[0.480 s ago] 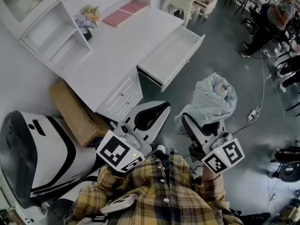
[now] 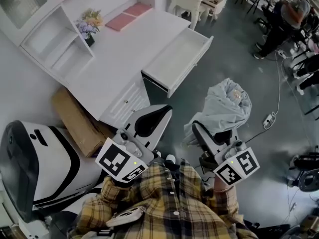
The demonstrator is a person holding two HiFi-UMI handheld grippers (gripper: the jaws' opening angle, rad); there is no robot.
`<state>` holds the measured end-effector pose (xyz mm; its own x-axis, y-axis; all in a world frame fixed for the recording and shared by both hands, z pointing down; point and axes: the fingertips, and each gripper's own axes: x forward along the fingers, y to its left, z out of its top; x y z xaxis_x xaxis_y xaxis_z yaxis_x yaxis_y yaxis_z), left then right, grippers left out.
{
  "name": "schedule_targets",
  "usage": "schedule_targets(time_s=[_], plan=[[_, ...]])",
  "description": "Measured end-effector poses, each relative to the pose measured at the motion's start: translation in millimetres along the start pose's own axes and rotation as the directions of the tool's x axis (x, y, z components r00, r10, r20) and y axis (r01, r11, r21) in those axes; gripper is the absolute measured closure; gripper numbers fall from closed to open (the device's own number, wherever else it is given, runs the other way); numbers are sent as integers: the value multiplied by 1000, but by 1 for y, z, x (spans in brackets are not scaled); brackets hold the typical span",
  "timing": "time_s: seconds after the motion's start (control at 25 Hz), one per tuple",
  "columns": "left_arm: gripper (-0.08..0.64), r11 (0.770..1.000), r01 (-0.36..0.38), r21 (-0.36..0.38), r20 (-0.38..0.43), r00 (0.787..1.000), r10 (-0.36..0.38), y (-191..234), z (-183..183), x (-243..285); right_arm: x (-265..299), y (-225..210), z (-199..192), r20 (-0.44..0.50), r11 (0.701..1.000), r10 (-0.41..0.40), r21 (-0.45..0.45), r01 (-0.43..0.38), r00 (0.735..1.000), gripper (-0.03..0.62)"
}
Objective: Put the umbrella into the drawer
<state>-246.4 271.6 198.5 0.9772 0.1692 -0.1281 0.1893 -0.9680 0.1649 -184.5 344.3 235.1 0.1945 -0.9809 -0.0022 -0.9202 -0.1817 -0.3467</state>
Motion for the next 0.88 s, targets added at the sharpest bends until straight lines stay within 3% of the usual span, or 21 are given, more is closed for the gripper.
schedule_targets(time_s=[0.44,0.88], plan=[[538,1000,3,25,-23,1000,-3,-26,-6,24,-33,-21,9,7,999,6,35,-6,1000,268],[538,999,-42,0,-24,999,42,52,-20,63,47,-68,-1,-51,997,41,65,-37,998,268]])
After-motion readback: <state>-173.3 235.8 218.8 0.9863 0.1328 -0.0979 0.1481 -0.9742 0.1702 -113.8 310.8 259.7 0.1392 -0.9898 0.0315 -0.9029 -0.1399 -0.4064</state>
